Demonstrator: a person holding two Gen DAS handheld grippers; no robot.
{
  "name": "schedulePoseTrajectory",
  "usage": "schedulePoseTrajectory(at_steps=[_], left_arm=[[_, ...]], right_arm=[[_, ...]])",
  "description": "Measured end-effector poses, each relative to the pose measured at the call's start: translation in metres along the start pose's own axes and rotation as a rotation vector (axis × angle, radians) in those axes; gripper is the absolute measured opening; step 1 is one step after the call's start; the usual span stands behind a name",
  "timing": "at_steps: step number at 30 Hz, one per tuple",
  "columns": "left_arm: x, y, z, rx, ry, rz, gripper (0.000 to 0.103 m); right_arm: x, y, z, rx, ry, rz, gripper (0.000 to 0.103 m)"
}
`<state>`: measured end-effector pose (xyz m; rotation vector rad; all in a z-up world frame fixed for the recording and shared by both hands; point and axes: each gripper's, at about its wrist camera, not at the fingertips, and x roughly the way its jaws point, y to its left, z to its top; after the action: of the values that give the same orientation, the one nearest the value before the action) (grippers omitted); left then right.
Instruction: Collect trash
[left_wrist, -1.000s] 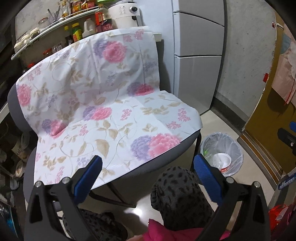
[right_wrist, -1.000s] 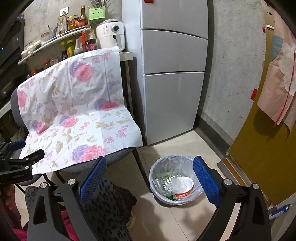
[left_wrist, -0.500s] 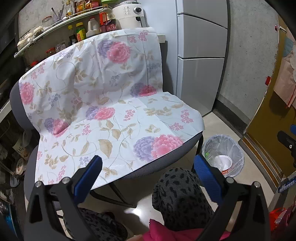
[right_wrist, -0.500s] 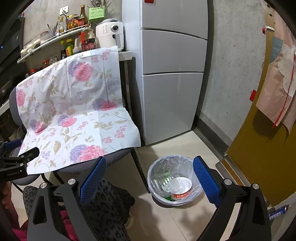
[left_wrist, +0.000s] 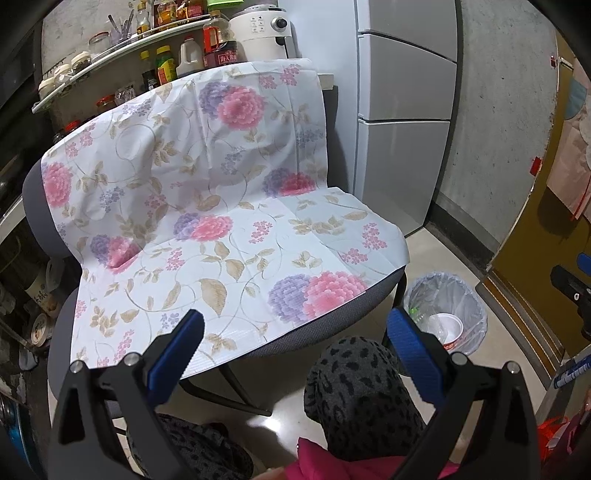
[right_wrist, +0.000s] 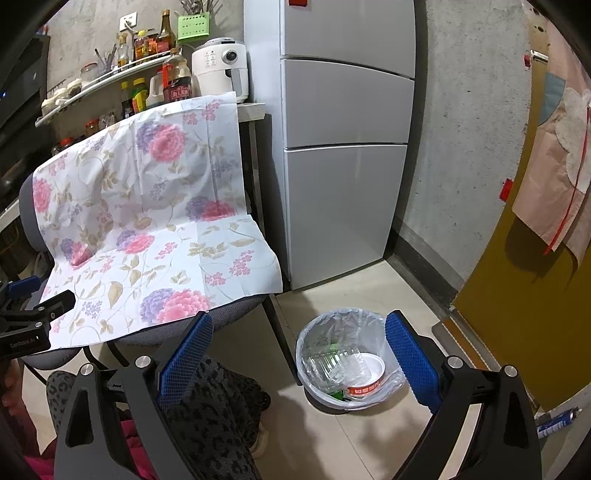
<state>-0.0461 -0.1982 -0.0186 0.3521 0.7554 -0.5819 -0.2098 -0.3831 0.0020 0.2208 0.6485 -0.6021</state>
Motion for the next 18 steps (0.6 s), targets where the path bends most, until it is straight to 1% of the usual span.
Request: schedulePoseTrajectory(at_steps=[18], left_arm=[[-0.0019,0.0015,0.0005,-0.004,-0.002,0.000,0.097]], right_arm=[[0.0006,0.0009,0.0025,-0.001,0.001,0.002,0.094]])
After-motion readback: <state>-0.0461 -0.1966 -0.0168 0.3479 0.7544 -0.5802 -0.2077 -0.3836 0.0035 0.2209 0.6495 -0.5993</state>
